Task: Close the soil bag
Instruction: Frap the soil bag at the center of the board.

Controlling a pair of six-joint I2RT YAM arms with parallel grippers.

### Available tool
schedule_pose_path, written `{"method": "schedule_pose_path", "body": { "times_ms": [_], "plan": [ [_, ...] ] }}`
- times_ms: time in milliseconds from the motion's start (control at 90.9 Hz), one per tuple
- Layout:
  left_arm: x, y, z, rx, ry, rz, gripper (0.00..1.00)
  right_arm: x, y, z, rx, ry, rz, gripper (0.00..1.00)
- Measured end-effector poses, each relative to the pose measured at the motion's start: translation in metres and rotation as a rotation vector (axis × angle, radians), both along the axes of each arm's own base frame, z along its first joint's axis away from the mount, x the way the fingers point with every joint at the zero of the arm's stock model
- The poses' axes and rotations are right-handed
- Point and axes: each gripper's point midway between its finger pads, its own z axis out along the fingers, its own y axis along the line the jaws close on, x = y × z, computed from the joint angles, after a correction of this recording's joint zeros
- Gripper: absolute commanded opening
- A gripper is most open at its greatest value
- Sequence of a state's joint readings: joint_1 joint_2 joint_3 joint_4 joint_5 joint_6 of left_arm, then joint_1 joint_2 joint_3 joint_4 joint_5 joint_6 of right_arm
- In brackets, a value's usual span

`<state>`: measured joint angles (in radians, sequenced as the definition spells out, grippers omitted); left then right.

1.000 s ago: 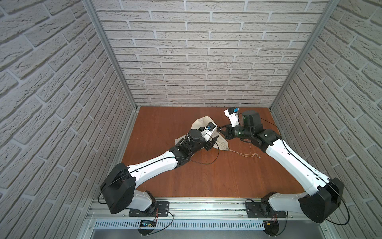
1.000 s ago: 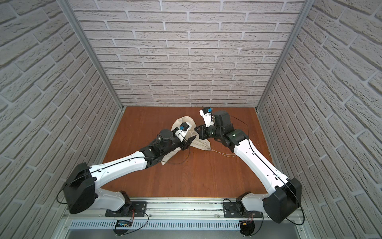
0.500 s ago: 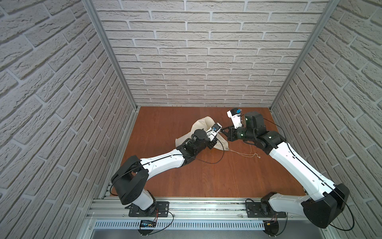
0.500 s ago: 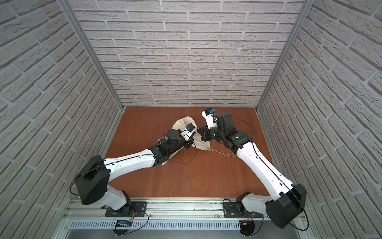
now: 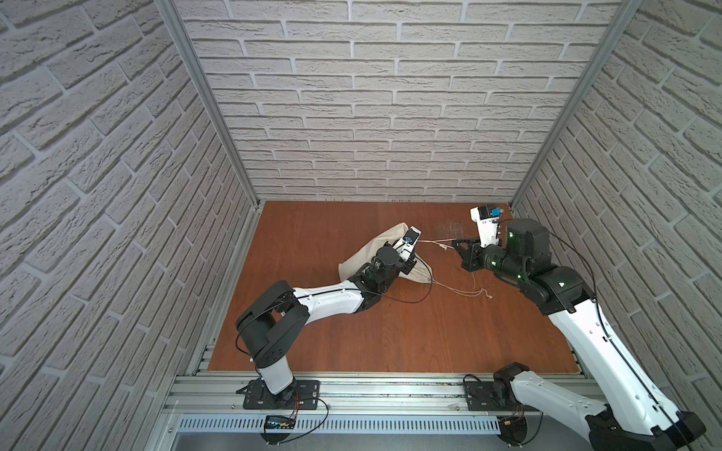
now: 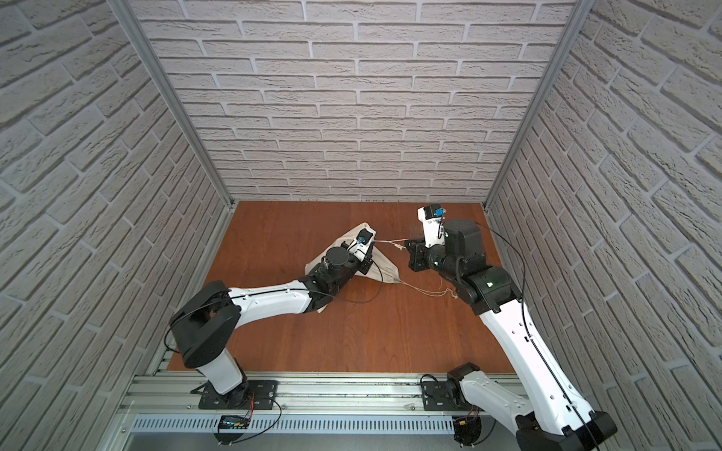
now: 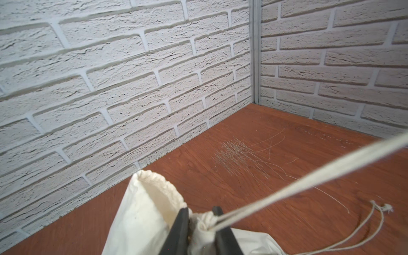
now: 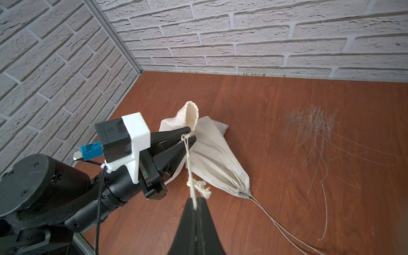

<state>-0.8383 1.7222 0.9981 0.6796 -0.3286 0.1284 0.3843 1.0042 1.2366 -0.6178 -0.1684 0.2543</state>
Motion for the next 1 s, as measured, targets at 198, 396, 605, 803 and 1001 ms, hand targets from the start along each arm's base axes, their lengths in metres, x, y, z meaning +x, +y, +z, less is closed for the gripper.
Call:
{"method": "schedule_pose_path", "body": {
  "times_ms": [198,396,605,803,1001],
  "plan": [
    [0.010,0.043,-0.034,-0.009,0.092,0.174,0.30,0.000,-0.003,0.001,0.017,0.003,-0.006,0.03],
    [0.002,0.133,-0.062,0.024,0.177,0.391,0.47,0.010,0.020,-0.007,0.079,0.039,0.074,0.03],
    [-0.008,0.133,-0.059,0.073,0.181,0.338,0.83,0.030,0.022,0.001,0.108,-0.007,0.064,0.03],
    [-0.033,0.095,-0.035,0.075,0.153,0.116,0.98,0.034,0.019,0.006,0.106,-0.034,0.050,0.03],
    [-0.049,0.051,0.020,0.027,0.070,-0.118,0.98,0.034,0.017,0.007,0.098,-0.042,0.041,0.03]
  ]
}}
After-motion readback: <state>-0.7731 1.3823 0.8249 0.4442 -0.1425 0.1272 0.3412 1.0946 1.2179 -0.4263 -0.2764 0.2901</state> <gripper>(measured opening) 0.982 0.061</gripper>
